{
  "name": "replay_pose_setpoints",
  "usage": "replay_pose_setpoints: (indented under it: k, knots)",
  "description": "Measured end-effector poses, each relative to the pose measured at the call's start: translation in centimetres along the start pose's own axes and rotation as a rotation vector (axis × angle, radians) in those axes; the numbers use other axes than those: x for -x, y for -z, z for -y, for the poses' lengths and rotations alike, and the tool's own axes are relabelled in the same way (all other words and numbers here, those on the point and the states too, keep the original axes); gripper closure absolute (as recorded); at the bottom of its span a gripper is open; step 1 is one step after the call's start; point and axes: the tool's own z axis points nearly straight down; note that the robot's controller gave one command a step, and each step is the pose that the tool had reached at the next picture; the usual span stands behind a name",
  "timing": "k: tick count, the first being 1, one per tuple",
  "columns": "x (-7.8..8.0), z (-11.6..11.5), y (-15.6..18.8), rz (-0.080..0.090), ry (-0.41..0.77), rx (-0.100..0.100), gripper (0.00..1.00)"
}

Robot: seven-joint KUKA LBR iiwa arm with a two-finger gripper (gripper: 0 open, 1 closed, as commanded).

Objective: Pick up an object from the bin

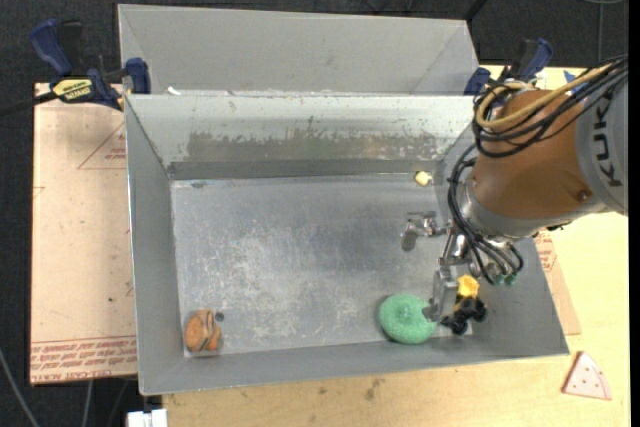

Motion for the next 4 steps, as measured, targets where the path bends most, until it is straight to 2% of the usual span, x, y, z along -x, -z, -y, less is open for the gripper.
replay_pose_setpoints:
  k: [1,2,3,4]
  knots:
    - [1.7,0.5,3.4,-0.003,-0.020,0.002,0.00]
    - [1.1,1.6,1.6,0.013,0.011,-0.002,0.00]
    - [-0.2,1.2,-4.7,0.003,0.072,0.000,0.00]
    - [-1.8,2.6,-8.2,0.020,0.148,0.000,0.00]
